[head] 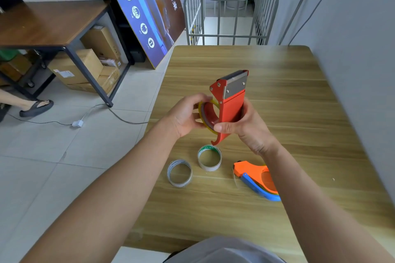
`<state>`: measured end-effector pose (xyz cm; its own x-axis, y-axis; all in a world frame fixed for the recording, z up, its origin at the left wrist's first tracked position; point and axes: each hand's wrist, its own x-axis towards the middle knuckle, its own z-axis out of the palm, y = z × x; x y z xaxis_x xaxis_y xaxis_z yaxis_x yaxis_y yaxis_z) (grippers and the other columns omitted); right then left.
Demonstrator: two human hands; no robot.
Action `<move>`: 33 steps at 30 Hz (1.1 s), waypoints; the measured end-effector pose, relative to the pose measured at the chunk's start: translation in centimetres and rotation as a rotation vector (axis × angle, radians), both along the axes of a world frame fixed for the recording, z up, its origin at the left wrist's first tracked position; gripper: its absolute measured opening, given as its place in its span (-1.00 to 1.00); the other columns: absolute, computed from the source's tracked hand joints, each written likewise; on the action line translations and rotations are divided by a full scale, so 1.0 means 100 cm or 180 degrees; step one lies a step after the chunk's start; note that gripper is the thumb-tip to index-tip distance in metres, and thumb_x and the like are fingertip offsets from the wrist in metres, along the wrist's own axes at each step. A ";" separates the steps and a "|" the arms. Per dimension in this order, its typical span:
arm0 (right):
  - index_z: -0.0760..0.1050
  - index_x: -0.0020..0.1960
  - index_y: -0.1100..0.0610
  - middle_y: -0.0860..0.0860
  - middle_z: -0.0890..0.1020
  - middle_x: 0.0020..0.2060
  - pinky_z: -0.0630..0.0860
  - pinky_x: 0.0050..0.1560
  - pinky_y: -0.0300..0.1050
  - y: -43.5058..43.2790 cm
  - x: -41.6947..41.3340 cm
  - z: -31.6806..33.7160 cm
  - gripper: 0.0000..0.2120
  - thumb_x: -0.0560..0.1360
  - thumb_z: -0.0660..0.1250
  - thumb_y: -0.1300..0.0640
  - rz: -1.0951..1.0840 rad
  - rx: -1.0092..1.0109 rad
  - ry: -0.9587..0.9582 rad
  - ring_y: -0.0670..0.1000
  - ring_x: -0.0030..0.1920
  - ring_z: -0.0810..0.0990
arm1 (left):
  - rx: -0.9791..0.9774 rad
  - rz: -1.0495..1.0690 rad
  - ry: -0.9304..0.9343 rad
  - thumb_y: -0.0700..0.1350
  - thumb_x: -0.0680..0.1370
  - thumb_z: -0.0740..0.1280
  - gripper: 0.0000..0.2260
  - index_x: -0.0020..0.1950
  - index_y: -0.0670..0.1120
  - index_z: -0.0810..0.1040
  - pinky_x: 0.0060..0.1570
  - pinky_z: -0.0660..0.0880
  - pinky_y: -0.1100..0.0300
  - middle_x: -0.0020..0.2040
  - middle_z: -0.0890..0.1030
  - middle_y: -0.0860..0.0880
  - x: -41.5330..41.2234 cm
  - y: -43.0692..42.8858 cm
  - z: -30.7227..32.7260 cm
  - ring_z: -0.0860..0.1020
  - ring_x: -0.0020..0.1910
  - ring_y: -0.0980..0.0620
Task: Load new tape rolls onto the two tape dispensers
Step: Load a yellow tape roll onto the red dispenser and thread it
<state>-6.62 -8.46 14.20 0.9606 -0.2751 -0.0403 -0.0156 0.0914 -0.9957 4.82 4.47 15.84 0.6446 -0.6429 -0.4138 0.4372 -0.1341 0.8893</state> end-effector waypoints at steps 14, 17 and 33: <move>0.52 0.12 0.37 0.14 0.64 -0.12 0.56 -0.09 -0.24 -0.004 0.002 -0.004 -0.55 0.26 0.41 0.57 0.0533 -0.0222 0.0319 -0.03 -0.14 0.60 | -0.0110 -0.0236 -0.0115 -0.20 0.39 0.25 -0.63 0.19 -0.10 0.53 0.01 0.34 0.13 0.03 0.53 -0.10 0.002 0.002 0.005 0.42 0.05 -0.03; 0.55 -0.02 0.14 0.04 0.68 -0.21 0.59 -0.09 -0.16 -0.002 0.002 -0.005 -0.51 0.23 0.39 0.63 0.0586 -0.0250 0.0342 -0.02 -0.17 0.63 | 0.0113 -0.0479 -0.0606 -0.31 0.47 0.26 -0.67 0.18 -0.04 0.56 0.09 0.36 0.27 0.02 0.58 0.04 0.008 0.006 0.012 0.48 0.07 0.11; 0.47 0.15 0.44 0.20 0.60 -0.09 0.54 -0.08 -0.11 0.001 0.002 -0.006 -0.53 0.26 0.42 0.56 0.0767 -0.0367 0.0472 0.07 -0.11 0.56 | 0.0788 -0.0418 -0.1353 -0.25 0.48 0.35 -0.82 0.06 -0.18 0.62 -0.39 0.48 0.42 -0.10 0.64 -0.05 0.010 0.009 0.018 0.56 -0.20 0.10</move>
